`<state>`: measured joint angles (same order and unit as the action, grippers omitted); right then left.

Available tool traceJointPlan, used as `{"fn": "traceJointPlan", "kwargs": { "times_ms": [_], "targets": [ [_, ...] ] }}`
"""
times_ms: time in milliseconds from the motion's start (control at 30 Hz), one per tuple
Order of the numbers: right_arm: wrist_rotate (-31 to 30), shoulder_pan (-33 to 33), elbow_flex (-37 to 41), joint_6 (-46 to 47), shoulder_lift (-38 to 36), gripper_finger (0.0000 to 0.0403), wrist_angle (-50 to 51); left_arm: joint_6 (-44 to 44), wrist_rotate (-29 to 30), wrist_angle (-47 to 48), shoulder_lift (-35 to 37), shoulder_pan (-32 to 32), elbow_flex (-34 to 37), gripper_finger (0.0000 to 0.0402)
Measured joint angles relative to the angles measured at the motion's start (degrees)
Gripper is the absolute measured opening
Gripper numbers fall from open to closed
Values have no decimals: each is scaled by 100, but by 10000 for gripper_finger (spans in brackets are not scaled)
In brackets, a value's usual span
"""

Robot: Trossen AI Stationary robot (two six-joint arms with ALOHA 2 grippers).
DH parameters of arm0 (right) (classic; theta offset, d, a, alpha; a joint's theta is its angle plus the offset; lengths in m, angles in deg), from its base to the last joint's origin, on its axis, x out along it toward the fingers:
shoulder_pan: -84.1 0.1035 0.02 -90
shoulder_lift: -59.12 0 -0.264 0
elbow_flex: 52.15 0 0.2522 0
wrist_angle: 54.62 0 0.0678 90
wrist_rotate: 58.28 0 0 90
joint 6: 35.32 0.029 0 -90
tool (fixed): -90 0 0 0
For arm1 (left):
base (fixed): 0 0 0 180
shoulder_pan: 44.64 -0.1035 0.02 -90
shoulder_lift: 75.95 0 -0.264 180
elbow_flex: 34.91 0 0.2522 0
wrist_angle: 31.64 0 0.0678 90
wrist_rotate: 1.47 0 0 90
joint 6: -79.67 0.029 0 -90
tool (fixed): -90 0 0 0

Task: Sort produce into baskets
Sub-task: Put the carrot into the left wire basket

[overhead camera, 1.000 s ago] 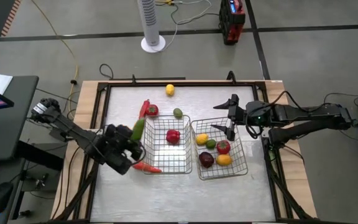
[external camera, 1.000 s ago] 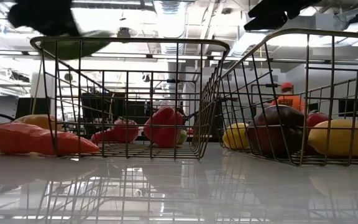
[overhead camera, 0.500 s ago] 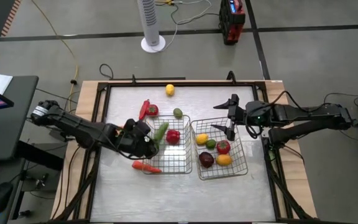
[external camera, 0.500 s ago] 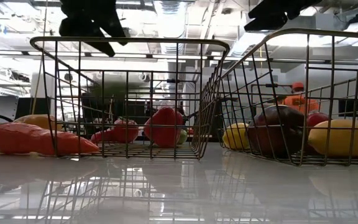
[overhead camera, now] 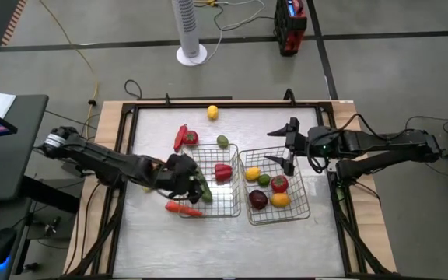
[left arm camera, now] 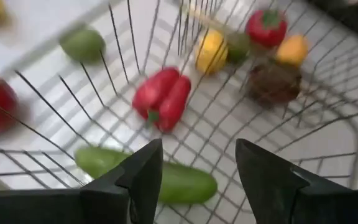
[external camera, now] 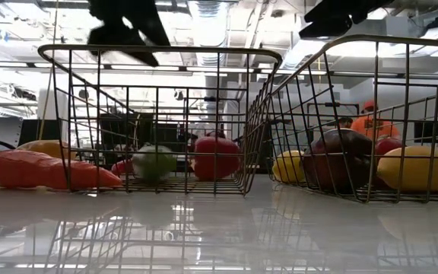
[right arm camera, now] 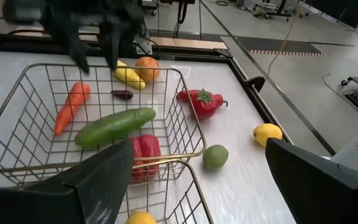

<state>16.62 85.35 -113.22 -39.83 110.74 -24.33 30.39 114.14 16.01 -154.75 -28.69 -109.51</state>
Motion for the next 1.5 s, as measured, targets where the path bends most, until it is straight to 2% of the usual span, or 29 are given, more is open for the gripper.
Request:
{"fn": "traceJointPlan", "kwargs": {
  "times_ms": [67, 200, 300, 467, 600, 700, 833, 967, 1133, 1300, 1500],
  "targets": [
    [0, -25, 0, 0, 10, 388, -35, 241, -561, 22, -303, -236, -107, 198],
    [0, -25, 0, 2, 13, 388, -7, 1304, -1951, 318, -973, -675, -670, 203],
    [0, -9, 0, 2, -42, 388, 139, 2167, -2389, 1273, -1453, -873, -1281, 204],
    [0, -11, 0, 19, -271, 388, 408, 3947, -2133, 2241, -2043, -881, -1945, 204],
    [0, -12, 0, 40, -488, 388, 537, 5193, -1761, 2259, -2259, -763, -2083, 204],
    [0, -12, 2, 69, -620, 388, 651, 5519, -1242, 2147, -2266, -676, -2070, 204],
    [0, -12, 1, 113, -688, 388, 766, 5379, -774, 2173, -2266, -625, -2092, 204],
    [0, -14, 2, 118, -645, 388, 773, 4851, -740, 2471, -2266, -583, -2328, 204],
    [0, -14, 1, 149, -616, 388, 770, 4202, -669, 3382, -2264, -309, -2927, 204],
    [0, -14, 0, 253, -629, 388, 811, 3270, -213, 4497, -2230, 434, -3521, 204],
    [2, -14, 163, 302, -632, 388, 707, 1598, 268, 5224, -1968, 1562, -3302, 204]
  ]
}}
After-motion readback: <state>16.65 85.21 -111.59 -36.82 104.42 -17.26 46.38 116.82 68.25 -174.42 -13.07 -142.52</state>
